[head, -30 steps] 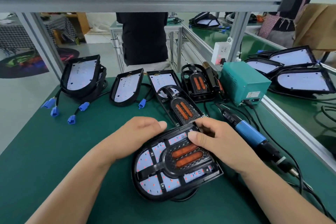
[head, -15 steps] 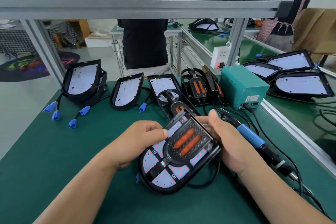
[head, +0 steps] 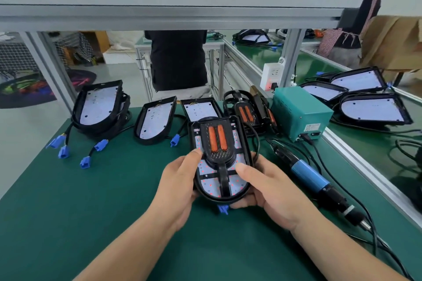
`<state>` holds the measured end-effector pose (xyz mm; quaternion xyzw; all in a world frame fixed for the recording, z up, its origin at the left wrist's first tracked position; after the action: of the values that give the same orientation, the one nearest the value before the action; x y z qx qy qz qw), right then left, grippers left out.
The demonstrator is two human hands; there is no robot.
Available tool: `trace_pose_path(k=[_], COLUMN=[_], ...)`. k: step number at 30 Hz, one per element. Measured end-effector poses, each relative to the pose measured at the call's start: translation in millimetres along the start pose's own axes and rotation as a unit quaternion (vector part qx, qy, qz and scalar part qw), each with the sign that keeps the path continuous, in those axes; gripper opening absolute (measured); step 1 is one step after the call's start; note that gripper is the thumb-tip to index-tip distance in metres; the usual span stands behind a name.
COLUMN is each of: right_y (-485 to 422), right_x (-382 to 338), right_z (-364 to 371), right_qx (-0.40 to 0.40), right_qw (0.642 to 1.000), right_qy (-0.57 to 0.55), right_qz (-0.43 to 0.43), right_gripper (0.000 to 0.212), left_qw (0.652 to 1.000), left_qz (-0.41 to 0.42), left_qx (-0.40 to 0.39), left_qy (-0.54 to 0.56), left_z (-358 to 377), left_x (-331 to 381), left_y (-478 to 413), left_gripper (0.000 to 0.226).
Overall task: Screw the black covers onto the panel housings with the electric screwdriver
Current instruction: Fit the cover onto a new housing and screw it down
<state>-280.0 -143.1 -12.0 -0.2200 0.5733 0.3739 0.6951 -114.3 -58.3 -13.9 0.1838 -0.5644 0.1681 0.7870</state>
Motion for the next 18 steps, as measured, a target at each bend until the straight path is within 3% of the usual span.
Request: trace_pose_path(k=[5, 9, 18], right_y=[5.8, 4.8, 13.0], right_x=[-1.7, -3.5, -19.9], right_z=[4.1, 1.4, -28.4], right_qx=[-0.034, 0.048, 0.128], right_qw=[0.999, 0.997, 0.986], right_qy=[-0.038, -0.047, -0.06], right_qz=[0.002, -0.029, -0.087], right_gripper=[0.044, 0.037, 0.031], left_qw=[0.999, 0.999, 0.999], left_qz=[0.011, 0.02, -0.014], left_qx=[-0.034, -0.031, -0.029], left_qy=[0.03, 0.021, -0.003], left_z=[3.4, 5.1, 0.5], left_x=[-4.9, -3.7, -8.1], left_y=[-0.5, -1.6, -4.5], left_gripper=[0.042, 0.057, 0.036])
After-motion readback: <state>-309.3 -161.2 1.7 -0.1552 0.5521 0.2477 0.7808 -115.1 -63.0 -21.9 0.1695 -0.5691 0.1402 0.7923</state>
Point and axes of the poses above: each hand's wrist, its own y-axis away from the middle knuckle, its own z-axis out of the palm, x = y × z, the point moved 3 cm from there along -y, towards the middle knuckle, and after that the axes turned 3 degrees about z, right-handed, at the moved point
